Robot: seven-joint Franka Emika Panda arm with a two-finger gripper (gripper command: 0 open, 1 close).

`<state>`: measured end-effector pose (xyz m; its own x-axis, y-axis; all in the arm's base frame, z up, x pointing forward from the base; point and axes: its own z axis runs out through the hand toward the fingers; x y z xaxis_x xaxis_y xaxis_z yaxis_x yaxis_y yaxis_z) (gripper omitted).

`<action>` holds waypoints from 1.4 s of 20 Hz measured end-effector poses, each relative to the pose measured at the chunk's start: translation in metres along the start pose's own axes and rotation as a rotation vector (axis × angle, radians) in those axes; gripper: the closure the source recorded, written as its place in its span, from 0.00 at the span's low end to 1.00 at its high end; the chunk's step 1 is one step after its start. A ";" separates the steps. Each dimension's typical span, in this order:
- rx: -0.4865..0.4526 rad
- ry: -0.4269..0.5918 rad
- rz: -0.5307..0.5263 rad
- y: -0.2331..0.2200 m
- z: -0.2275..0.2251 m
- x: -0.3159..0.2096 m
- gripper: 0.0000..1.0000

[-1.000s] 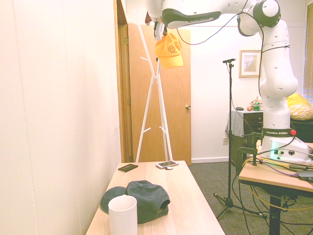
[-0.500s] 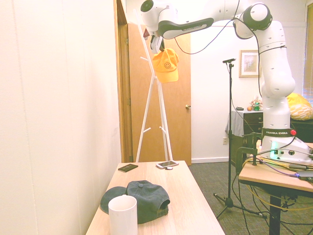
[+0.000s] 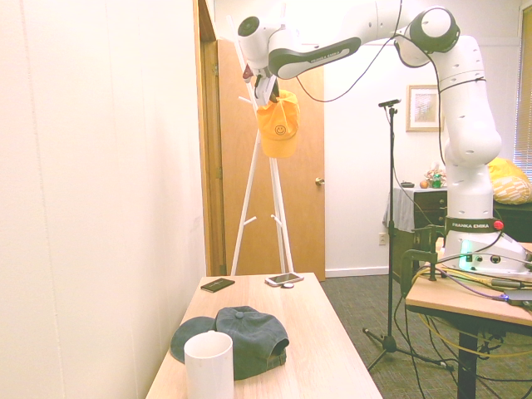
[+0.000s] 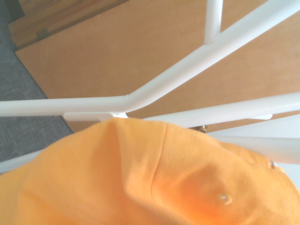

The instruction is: Hang the cap

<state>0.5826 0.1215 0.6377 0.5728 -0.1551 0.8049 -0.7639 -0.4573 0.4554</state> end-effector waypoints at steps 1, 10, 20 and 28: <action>-0.001 0.000 -0.001 -0.001 0.001 -0.002 0.00; 0.004 0.001 0.008 -0.001 0.000 -0.002 0.00; 0.316 -0.394 0.058 0.013 -0.042 0.014 0.00; 0.591 -0.771 0.062 0.010 -0.018 0.021 0.00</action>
<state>0.5819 0.1295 0.6659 0.7350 -0.6283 0.2550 -0.6470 -0.7623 -0.0134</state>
